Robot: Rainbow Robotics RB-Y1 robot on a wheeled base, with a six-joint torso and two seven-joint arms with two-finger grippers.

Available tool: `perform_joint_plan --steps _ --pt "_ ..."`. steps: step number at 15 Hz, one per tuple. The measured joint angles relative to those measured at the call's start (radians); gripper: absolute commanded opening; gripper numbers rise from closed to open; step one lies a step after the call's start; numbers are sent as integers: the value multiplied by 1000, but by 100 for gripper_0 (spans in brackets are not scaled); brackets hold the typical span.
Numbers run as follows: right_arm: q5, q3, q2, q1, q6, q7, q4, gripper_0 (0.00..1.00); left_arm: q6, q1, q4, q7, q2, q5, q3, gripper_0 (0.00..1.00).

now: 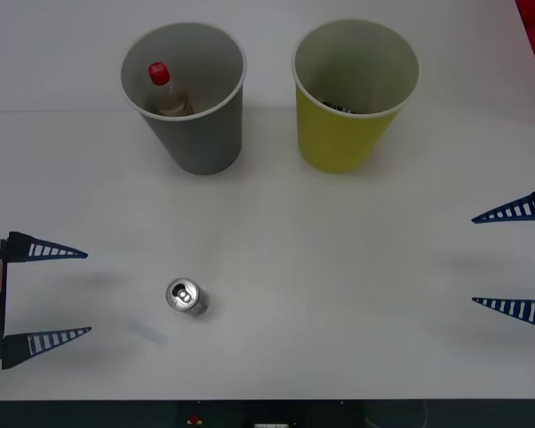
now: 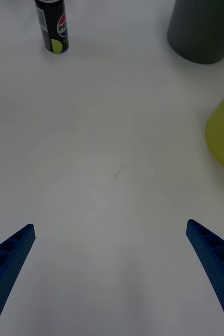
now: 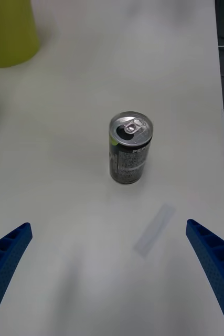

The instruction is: Put the can into the green bin and the plastic bottle into the gray bin

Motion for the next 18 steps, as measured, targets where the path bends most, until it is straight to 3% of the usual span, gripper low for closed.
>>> perform_joint_plan --steps 9,18 --pt "0 0 0 0 0 0 0 100 11 -134 292 -309 -26 316 -297 100" --pt "0 0 0 0 0 0 0 100 11 -325 563 -545 -161 579 -609 100"
